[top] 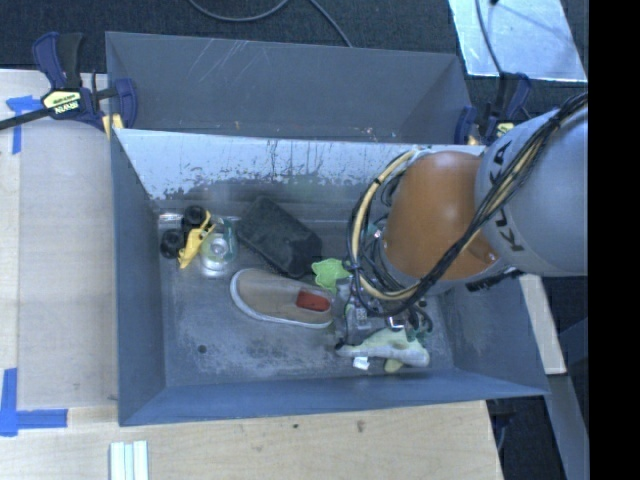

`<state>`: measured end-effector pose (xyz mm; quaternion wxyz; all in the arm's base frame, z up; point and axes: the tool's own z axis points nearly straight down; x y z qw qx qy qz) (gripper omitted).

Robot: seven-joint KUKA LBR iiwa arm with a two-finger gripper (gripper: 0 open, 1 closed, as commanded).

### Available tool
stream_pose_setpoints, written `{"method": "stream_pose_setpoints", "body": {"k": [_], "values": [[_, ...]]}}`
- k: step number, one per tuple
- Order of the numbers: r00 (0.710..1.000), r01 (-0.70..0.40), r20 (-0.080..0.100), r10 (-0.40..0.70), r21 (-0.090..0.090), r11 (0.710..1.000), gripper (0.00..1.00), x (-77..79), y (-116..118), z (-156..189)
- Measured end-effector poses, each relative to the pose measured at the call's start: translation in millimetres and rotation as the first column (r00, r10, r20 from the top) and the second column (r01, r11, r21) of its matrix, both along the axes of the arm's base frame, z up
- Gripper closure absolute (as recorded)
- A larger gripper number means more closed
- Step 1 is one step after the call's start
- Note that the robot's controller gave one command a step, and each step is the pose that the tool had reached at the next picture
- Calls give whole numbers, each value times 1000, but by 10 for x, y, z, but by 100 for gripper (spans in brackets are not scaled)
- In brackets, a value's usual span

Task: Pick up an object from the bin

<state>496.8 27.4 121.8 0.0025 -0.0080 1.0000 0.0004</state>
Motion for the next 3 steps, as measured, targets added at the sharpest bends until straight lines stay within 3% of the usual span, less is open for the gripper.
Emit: {"method": "stream_pose_setpoints", "body": {"k": [1, 2, 3], "values": [[999, -39, -4, 39, -1, 999, 100, 134, -1, -85], [999, -51, -3, 51, -1, 999, 100, 159, 1, -86], [983, -185, 4, 185, -3, 983, 100, 350, 79, 194]]}}
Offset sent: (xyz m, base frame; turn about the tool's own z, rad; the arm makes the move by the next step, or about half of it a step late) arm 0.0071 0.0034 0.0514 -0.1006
